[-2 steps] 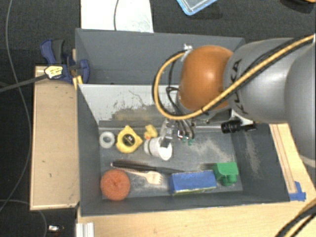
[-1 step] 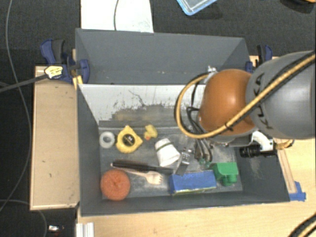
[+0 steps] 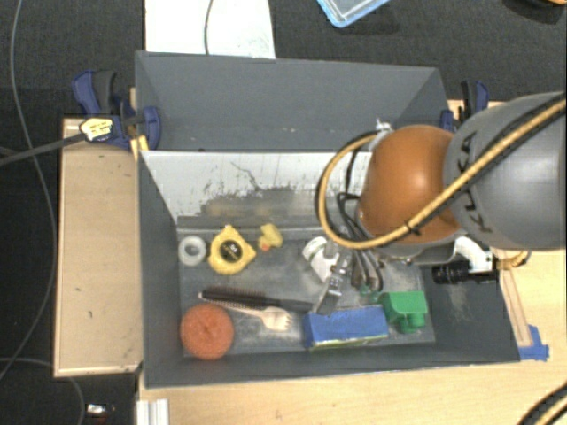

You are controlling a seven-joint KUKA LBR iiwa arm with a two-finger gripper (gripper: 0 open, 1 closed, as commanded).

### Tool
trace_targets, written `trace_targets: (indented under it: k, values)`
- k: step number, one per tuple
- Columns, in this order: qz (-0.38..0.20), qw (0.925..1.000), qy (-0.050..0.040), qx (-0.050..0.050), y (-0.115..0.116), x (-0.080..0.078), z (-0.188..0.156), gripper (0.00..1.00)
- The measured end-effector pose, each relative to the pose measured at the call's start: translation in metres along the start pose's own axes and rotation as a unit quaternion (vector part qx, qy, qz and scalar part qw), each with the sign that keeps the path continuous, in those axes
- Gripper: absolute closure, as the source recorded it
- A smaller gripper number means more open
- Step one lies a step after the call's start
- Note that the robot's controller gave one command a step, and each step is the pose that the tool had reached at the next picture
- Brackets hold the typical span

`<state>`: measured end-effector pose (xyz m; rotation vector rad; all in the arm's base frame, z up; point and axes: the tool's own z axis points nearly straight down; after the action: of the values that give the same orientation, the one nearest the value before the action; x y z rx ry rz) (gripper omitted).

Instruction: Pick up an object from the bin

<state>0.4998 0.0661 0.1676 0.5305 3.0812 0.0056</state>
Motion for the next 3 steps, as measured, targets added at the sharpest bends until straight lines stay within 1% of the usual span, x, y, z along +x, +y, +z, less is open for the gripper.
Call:
trace_targets:
  k: [1,2,3]
  values:
    - [-0.019,0.9998,0.0011,0.001,0.016,-0.009,0.034,0.0]
    - [0.036,0.9993,-0.0011,-0.001,0.026,0.011,0.053,0.0]
    - [0.03,0.9996,-0.0012,-0.001,0.03,0.014,0.065,0.0]
